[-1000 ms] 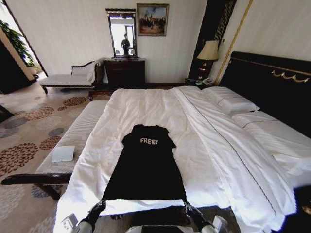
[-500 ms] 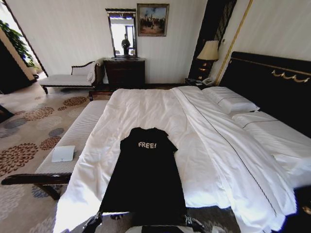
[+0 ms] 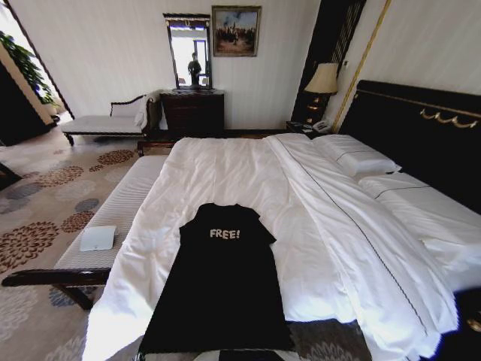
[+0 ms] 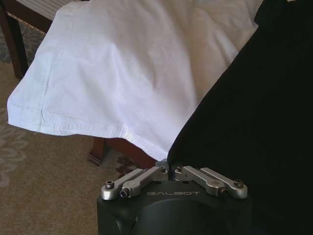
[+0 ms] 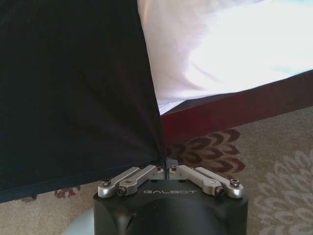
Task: Fold the clothes on the bed.
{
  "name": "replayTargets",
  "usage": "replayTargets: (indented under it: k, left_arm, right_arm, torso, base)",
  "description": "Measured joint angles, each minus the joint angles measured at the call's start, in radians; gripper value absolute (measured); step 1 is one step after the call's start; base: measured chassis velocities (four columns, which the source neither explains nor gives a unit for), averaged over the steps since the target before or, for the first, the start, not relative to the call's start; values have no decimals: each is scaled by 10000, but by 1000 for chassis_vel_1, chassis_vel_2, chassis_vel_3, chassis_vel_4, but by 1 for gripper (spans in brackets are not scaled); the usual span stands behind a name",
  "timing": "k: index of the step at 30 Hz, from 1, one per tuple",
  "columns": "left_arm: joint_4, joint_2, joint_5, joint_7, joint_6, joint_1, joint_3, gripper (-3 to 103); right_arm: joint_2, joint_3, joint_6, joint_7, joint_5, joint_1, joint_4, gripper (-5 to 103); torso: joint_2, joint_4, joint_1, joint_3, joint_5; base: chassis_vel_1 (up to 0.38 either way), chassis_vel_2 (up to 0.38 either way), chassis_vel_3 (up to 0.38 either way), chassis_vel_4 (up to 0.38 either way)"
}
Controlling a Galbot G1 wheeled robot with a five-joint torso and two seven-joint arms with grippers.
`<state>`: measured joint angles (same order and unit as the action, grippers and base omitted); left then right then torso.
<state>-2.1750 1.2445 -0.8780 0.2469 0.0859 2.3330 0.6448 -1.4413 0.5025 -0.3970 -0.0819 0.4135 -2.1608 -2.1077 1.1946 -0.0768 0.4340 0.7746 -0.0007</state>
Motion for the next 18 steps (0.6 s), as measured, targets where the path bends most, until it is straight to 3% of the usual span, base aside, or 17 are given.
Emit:
replayTargets:
  k: [13,18]
  left_arm:
    - [1047,140,443,166,19,-575,-651,1]
    - [1667,56,871,408,174,-1569,-1155,1]
  right_arm:
    - [-148,-281,-235,-326,-406,290,678,0]
    - [-232,-295,-242,-371,-262,994,1411,0]
  torso:
    - [0,1,0,0,0]
    - [0,2,0,0,-1]
  base:
    - [0,0,0,0]
    - [0,0,0,0]
